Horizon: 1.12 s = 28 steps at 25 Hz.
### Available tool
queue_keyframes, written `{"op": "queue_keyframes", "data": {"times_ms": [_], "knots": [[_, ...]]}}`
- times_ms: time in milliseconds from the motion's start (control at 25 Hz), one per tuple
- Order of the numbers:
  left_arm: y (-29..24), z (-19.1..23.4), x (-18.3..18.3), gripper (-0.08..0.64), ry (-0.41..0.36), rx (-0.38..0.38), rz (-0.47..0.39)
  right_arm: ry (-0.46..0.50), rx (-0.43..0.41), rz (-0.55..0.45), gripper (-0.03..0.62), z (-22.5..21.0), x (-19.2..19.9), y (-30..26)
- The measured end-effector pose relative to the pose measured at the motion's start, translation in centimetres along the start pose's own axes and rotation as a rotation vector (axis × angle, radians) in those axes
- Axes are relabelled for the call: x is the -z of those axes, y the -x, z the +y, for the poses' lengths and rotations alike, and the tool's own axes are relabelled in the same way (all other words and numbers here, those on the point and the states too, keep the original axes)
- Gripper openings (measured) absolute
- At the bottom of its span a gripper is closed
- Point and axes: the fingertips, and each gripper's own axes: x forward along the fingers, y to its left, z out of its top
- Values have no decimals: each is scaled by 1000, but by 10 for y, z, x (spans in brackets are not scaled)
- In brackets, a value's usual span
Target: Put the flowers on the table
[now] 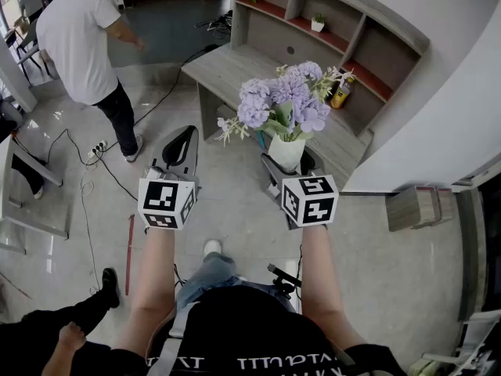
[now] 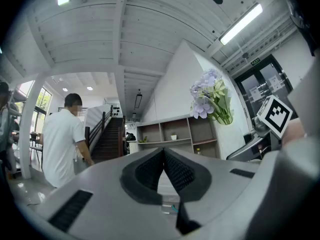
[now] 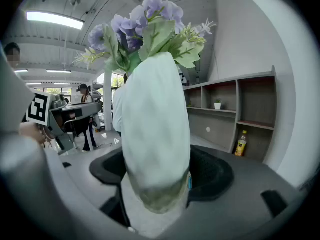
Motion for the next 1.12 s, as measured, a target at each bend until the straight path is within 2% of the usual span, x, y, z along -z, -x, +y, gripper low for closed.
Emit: {"op": "queue_keyframes", "data": {"times_ms": [280, 600, 800, 1000, 1120], "knots": [[-5, -1, 9, 10, -27, 18, -27, 3, 12, -41, 373, -1, 4, -9], [-11, 15, -3, 11, -44, -18, -125, 16, 28, -111, 373, -5, -3, -21], [-9, 22, 8, 11, -56, -25, -174, 15, 42, -166, 373, -8, -4, -32], [25, -5, 13, 10, -67, -11, -225, 33, 64, -230, 373, -2, 7, 2], [22, 5, 16, 10, -35, -24, -208, 26, 64, -207, 373, -2, 7, -2]]}}
